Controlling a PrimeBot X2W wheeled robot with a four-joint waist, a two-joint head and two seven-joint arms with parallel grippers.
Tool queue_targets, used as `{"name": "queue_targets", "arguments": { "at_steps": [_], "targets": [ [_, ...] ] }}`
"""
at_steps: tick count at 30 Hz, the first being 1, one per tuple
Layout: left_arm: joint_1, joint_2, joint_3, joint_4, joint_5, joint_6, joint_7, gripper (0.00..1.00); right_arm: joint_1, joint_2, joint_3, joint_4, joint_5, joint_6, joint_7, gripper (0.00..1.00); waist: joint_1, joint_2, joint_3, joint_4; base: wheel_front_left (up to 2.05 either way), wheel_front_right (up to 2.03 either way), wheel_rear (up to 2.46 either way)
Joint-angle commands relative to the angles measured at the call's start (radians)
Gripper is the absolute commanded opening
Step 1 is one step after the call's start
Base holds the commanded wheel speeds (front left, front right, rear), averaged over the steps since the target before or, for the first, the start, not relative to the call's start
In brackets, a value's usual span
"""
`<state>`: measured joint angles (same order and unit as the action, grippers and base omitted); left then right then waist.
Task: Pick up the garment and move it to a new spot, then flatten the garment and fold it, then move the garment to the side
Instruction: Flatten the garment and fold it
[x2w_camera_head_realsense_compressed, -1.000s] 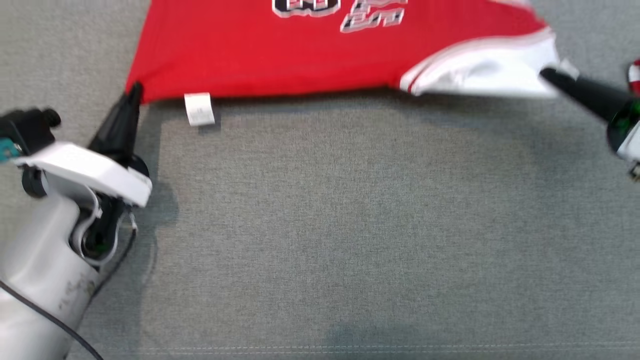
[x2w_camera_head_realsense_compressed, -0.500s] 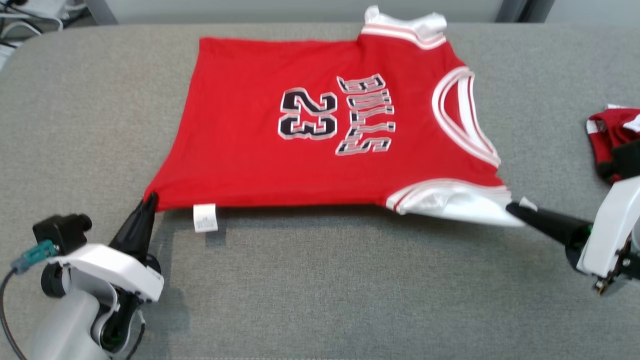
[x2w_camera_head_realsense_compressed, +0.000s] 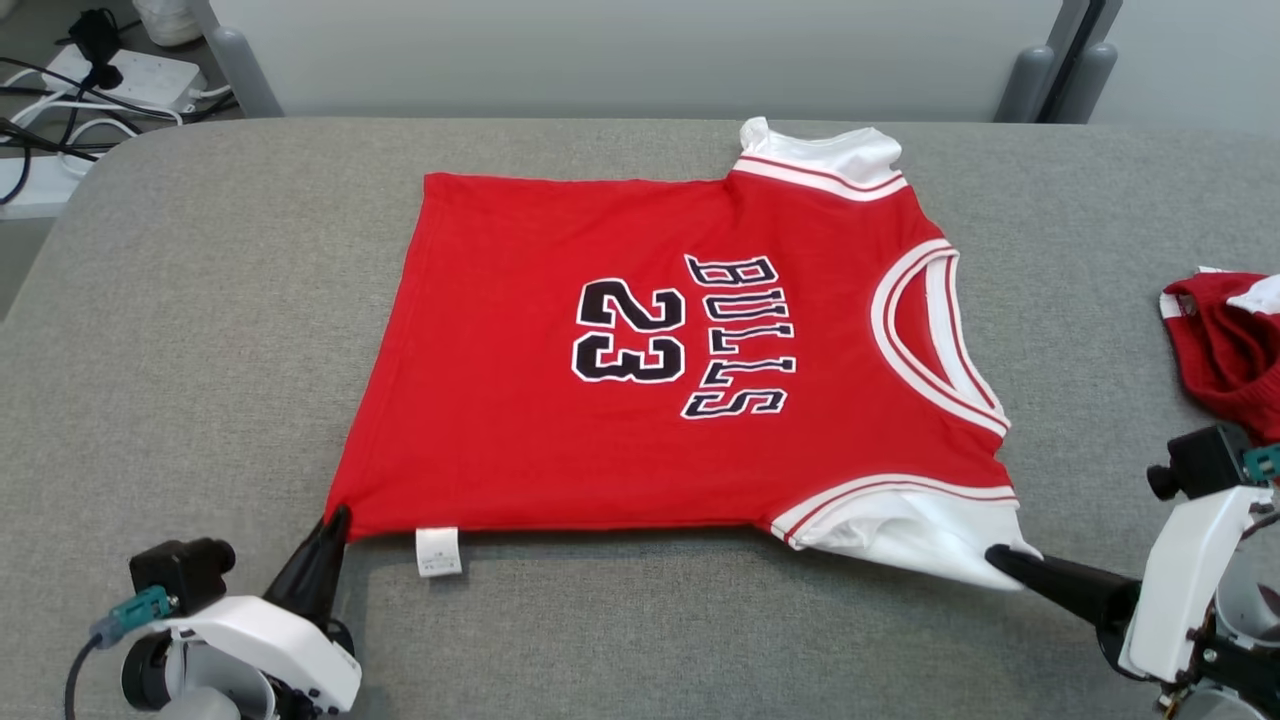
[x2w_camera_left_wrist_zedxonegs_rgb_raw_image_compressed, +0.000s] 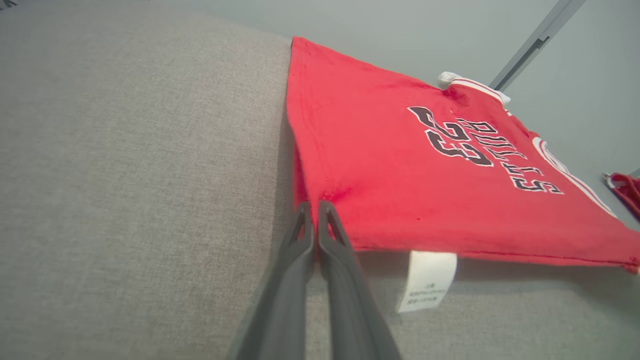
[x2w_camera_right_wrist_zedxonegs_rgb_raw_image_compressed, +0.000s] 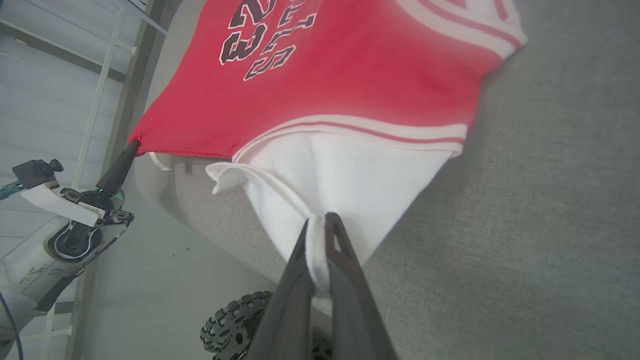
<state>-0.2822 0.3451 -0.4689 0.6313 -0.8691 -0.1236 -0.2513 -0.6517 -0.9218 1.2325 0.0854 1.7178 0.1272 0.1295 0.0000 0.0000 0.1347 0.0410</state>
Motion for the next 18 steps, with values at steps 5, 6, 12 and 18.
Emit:
{"name": "queue_targets", "arguments": {
  "at_steps": [5, 6, 12, 18],
  "targets": [
    [0.01, 0.024, 0.056, -0.002, 0.032, -0.007, -0.01, 0.0, 0.058, -0.026, -0.007, 0.004, -0.014, 0.003, -0.034, 0.0, 0.0, 0.0, -0.001, 0.003, 0.0, 0.0, 0.0],
    [0.011, 0.019, 0.059, -0.001, 0.034, -0.007, -0.01, 0.0, 0.062, -0.022, -0.006, 0.007, -0.018, 0.003, -0.037, 0.0, 0.0, 0.0, 0.001, 0.003, 0.0, 0.0, 0.0],
    [0.01, 0.006, 0.06, 0.011, 0.048, -0.007, -0.01, 0.0, 0.078, 0.001, -0.013, 0.007, -0.022, 0.003, -0.052, 0.0, 0.0, 0.0, 0.013, 0.001, 0.0, 0.0, 0.0],
    [0.004, 0.002, 0.067, 0.03, 0.068, -0.007, -0.01, 0.6, 0.092, 0.007, -0.03, 0.007, -0.011, 0.003, -0.057, 0.49, 0.0, 0.0, 0.017, -0.005, 0.0, 0.0, 0.0]
  ]
}}
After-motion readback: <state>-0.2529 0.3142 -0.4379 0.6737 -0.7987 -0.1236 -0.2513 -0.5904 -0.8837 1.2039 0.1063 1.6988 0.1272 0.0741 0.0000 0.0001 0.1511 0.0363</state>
